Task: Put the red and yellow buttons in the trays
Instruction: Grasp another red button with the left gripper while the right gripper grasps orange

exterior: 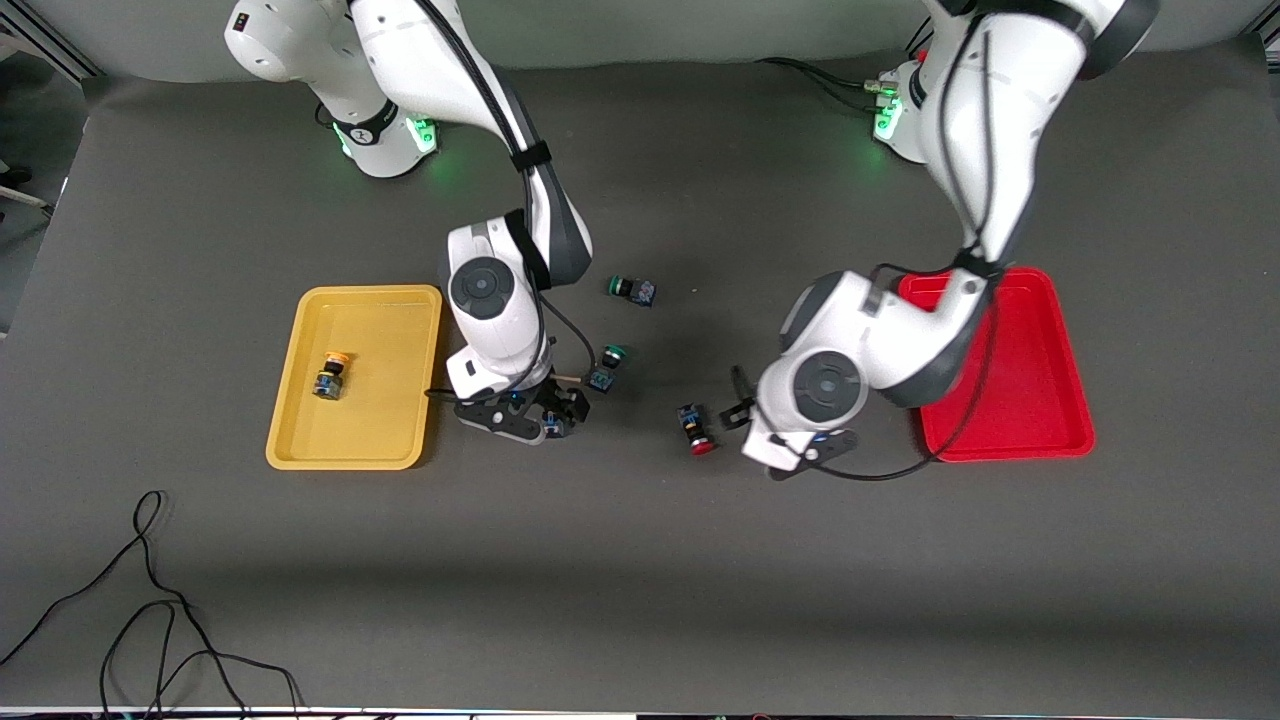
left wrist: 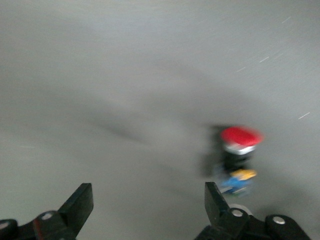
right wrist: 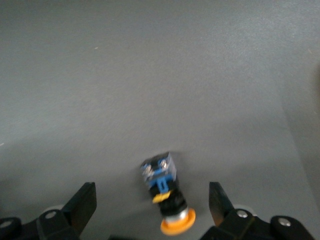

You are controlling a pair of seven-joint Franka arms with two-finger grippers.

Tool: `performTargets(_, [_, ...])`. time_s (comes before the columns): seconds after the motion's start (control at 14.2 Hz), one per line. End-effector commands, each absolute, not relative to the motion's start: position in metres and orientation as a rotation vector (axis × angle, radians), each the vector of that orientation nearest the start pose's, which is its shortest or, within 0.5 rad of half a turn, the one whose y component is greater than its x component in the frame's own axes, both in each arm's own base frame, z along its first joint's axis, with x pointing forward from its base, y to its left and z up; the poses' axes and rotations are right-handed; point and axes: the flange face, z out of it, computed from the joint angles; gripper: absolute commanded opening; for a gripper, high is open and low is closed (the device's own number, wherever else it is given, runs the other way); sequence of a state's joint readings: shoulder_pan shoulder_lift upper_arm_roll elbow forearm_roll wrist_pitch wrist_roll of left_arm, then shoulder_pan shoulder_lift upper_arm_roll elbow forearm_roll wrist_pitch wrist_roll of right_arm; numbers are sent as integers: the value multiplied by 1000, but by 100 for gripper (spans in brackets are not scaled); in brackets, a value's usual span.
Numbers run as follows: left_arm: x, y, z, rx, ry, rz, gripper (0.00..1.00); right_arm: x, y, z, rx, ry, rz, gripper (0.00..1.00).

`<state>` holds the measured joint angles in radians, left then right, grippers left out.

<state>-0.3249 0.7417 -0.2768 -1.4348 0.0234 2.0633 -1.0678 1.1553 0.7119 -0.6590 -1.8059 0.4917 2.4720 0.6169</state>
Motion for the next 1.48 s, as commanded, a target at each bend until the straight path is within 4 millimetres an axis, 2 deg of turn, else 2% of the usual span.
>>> performTargets(0.0, [620, -403, 252, -3089, -1040, 210, 99, 564, 348, 203, -3057, 518, -302, 100])
performTargets(0.14, [623, -420, 243, -3079, -1112, 213, 99, 560, 353, 185, -3042, 524, -306, 100])
performTargets(0.21, [620, -428, 236, -3084, -1099, 210, 99, 559, 352, 183, -3043, 518, -299, 98])
performTargets(0.28, [618, -432, 228, -3093, -1076, 191, 98, 560, 352, 184, -3043, 514, -294, 85])
performTargets(0.42, [615, -430, 212, -3085, -1037, 184, 97, 560, 352, 184, -3047, 506, -288, 32])
performTargets(0.49, [614, -430, 209, -3082, -1014, 170, 95, 559, 352, 184, -3047, 503, -284, 15])
performTargets(0.56, [610, -435, 204, -3082, -996, 174, 88, 562, 349, 186, -3050, 494, -272, 4])
performTargets(0.63, [607, -437, 200, -3079, -975, 170, 81, 568, 339, 189, -3055, 494, -249, 0])
performTargets(0.7, [607, -437, 201, -3079, -954, 148, 56, 570, 334, 191, -3064, 478, -210, 0])
performTargets(0.77, [606, -437, 201, -3075, -946, 150, 13, 575, 325, 201, -3061, 468, -172, 0])
performTargets(0.84, [606, -437, 204, -3070, -947, 151, 0, 581, 317, 212, -3054, 457, -133, 0])
performTargets(0.98, [609, -434, 215, -3069, -959, 141, 0, 589, 302, 246, -3035, 410, -31, 0])
performTargets(1.12, [613, -419, 234, -3020, -930, 185, 0, 597, 276, 286, -3023, 361, 62, 0])
performTargets(1.26, [624, -384, 264, -2998, -809, 247, 0, 605, 240, 318, -3024, 276, 119, 0])
performTargets(1.41, [622, -347, 290, -2934, -677, 355, 0, 611, 196, 340, -3062, 115, 163, 0])
